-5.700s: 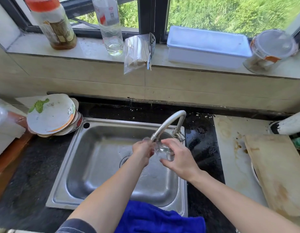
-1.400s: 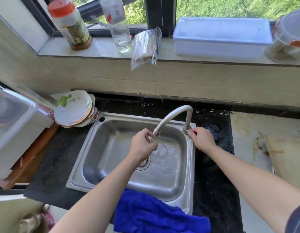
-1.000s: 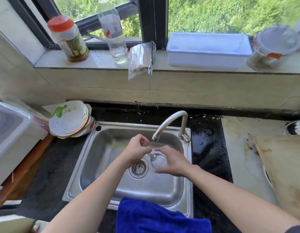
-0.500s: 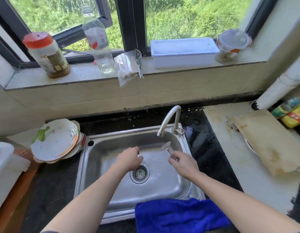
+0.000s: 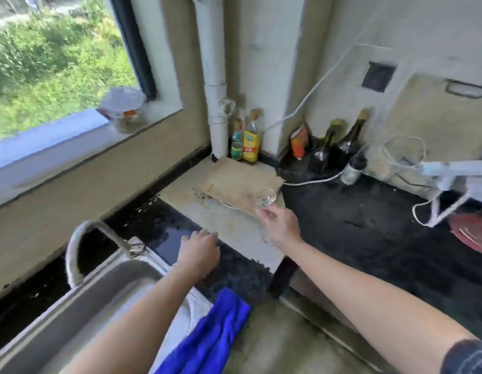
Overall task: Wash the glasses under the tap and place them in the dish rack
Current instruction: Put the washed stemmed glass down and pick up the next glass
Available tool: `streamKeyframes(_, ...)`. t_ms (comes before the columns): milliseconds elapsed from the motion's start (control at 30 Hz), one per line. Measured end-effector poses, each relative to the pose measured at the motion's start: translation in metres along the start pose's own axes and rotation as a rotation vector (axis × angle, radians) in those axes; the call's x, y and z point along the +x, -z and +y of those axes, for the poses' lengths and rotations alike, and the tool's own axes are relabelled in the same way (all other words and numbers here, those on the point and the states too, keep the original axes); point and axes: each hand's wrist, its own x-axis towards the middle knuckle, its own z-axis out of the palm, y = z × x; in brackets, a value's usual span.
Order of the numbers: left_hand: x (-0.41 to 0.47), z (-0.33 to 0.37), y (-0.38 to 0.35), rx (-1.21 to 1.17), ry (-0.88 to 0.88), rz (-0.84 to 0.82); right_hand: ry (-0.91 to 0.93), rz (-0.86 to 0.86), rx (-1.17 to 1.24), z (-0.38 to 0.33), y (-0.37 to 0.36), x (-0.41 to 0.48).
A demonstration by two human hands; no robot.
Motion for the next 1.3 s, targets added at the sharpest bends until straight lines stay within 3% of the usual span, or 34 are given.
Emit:
streamKeyframes(333,0.053,0.312,0.046,0.041,-0.411,0.188,-0.188,0.466,0.026,0.15,0.293,-0.023)
streamKeyframes(533,0.04,0.488,0.052,0.046,-0.737,0.188,-0.356,0.742,0.002,0.229,0.432,-0.086)
streamKeyframes(833,0.031,0.686,0.029,0.004,-1.098,0.092,-0.694,1.01,0.01,0.343,0.553,-0.164)
streamKeyframes(1000,0.033,0.781,0.031,-0.055,-1.236,0.076,-0.785,1.147,0.123,0.381,0.611,-0.188)
streamKeyframes(1167,0.033,0.858,0.034,-0.188,-1.315,0.051,-0.884,1.24,0.353,0.421,0.662,-0.201)
streamKeyframes(1300,0.033,0.911,0.038,-0.436,-1.246,-0.095,-0.878,1.212,0.434,0.456,0.704,-0.202)
